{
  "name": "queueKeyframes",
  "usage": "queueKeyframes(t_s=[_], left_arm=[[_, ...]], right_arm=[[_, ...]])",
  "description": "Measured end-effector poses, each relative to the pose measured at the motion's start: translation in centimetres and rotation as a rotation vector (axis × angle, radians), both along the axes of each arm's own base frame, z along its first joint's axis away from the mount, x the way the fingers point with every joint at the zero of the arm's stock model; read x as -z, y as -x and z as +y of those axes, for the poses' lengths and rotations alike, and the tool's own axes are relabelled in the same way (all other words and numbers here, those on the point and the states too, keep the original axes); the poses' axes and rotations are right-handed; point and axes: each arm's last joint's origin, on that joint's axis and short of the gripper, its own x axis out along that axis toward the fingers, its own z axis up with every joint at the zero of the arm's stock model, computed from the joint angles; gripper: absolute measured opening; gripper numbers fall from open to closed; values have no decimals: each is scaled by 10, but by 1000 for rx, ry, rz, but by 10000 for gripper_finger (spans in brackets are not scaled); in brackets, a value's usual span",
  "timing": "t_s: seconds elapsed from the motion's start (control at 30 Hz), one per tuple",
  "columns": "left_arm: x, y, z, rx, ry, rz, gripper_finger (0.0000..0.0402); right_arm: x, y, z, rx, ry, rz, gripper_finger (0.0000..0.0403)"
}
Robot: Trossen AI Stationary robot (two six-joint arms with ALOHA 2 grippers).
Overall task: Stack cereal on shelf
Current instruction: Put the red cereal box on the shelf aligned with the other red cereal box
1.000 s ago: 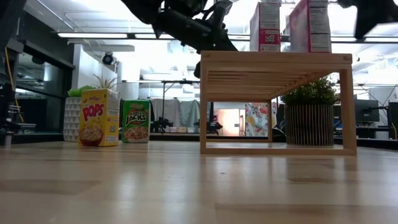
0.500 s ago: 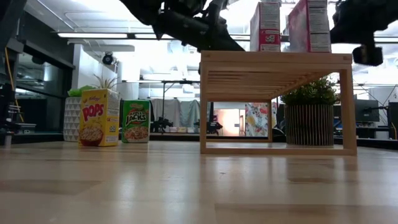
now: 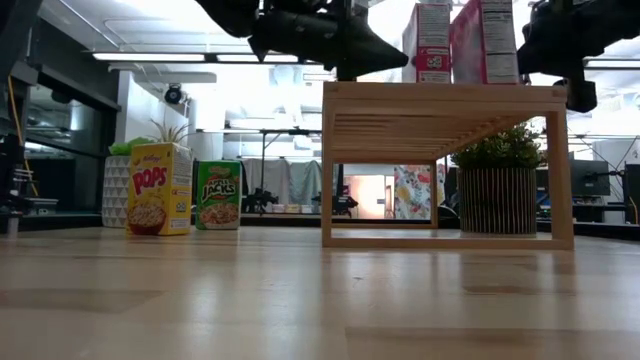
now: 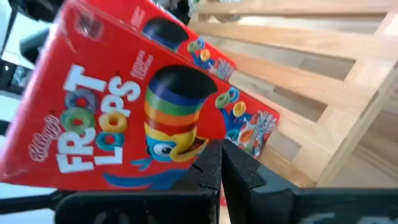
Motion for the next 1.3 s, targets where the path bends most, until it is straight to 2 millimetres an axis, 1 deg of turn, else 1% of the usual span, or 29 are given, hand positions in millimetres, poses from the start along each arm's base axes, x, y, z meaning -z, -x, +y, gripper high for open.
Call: queueKeyframes(t_s=[0.3,0.43,0.5,0.63,0.7,0.77,0.83,0.9,1.03,1.13,1.2,1.3], left_arm=[[1,0,0,-1,2,9,0],[2,1,0,-1,4,19,0],[2,1,1,-2,5,23,0],[3,1,1,-2,6,28,0],[2,1,1,-3,5,28,0],[2,1,1,-3,5,28,0],[2,1,1,-2,5,28,0],[3,1,1,-3,5,28,0],[3,1,1,-7,4,29,0],[3,1,1,-17,6,31,0],[3,1,1,-19,5,31,0],[3,1,1,-21,5,31,0]], right_arm=[[-1,-8,-1,43,0,-17,0],[-2,-4,-1,27,-7,-8,0],[-7,1,-1,24,-2,12,0],[-23,16,-1,12,14,93,0],[-33,23,1,-32,-16,107,0],[-39,24,3,-88,-60,113,0],[-42,19,5,-140,-94,107,0],[-43,10,6,-180,-107,101,0],[-36,-11,8,-253,-102,176,0],[-33,-24,9,-306,-91,188,0],[-33,-30,10,-323,-80,181,0],[-33,-35,9,-305,-68,173,0]])
